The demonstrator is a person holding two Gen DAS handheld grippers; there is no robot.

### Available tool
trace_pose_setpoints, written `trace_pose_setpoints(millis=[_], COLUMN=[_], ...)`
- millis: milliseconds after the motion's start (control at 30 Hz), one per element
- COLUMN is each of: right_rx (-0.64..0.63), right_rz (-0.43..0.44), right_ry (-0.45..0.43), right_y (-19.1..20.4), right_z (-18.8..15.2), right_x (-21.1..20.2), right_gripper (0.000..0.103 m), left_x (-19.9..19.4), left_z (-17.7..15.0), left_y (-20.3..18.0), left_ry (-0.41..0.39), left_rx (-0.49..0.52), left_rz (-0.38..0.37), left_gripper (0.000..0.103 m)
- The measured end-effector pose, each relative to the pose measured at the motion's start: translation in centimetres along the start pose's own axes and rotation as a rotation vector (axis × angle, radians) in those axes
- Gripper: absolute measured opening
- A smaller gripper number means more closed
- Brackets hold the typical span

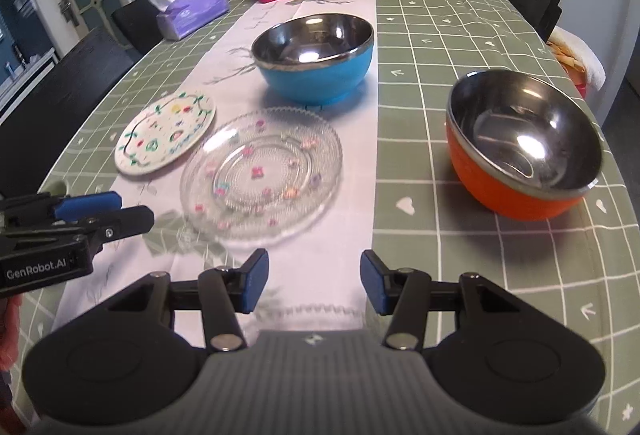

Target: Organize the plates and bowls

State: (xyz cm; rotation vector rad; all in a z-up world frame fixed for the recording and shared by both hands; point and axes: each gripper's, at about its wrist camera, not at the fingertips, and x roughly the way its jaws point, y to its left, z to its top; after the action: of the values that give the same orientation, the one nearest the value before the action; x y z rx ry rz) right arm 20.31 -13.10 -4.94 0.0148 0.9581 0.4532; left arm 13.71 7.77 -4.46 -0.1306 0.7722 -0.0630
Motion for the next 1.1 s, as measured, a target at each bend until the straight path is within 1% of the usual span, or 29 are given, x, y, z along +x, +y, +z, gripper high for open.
trace_pose_setpoints(millis=[100, 167, 200, 267, 433, 500, 533, 567, 600, 667, 800, 867, 1100], right_rx=[0.065, 0.104, 0.119, 0.137, 0.151, 0.16, 0.167, 0.172, 0.176, 0.184, 0.226, 0.245, 0.295], right_rz=[0.018, 0.027, 0.032, 0.036, 0.028, 0.029, 0.033, 0.038, 0.042, 0.048, 0.073, 0.084, 0.121], right_ry=[0.018, 0.032, 0.038, 0.051, 0.063, 0.068, 0.067, 0.065, 0.064, 0.063, 0.059, 0.059, 0.061], right_y=[-0.5, -0.9, -1.0, -1.3, -1.8, -2.2, -2.3, -2.5, -2.7, -2.9, -3.8, -4.2, -5.2], right_z=[1.2, 1.8, 2.1, 2.6, 3.4, 3.5, 3.7, 3.8, 3.9, 4.1, 4.5, 4.6, 4.6], right_x=[1.5, 2.4, 2.9, 3.7, 4.9, 5.3, 5.4, 5.5, 5.6, 5.8, 6.0, 6.2, 6.6], right_gripper=[0.051, 0.05, 0.049, 0.049, 0.042, 0.035, 0.035, 0.033, 0.029, 0.026, 0.023, 0.023, 0.017], left_x=[0.8, 1.4, 1.8, 2.5, 4.4, 5.1, 5.4, 5.6, 5.9, 6.4, 7.1, 7.3, 7.7], left_z=[0.8, 1.2, 1.4, 1.8, 2.1, 2.3, 2.4, 2.5, 2.6, 2.6, 2.8, 2.9, 3.1], left_y=[1.2, 1.8, 2.1, 2.7, 3.0, 2.9, 2.9, 2.9, 3.0, 3.2, 3.8, 3.8, 3.2], left_ry=[0.003, 0.01, 0.016, 0.028, 0.059, 0.069, 0.072, 0.07, 0.068, 0.075, 0.078, 0.072, 0.077], left_rx=[-0.03, -0.048, -0.058, -0.081, -0.097, -0.094, -0.092, -0.094, -0.101, -0.121, -0.175, -0.186, -0.194], left_rz=[-0.004, -0.005, -0.004, -0.008, -0.019, -0.018, -0.011, -0.005, -0.007, -0.026, -0.042, -0.044, -0.055], left_gripper=[0.06, 0.053, 0.052, 0.046, 0.037, 0.031, 0.026, 0.026, 0.026, 0.026, 0.024, 0.02, 0.012])
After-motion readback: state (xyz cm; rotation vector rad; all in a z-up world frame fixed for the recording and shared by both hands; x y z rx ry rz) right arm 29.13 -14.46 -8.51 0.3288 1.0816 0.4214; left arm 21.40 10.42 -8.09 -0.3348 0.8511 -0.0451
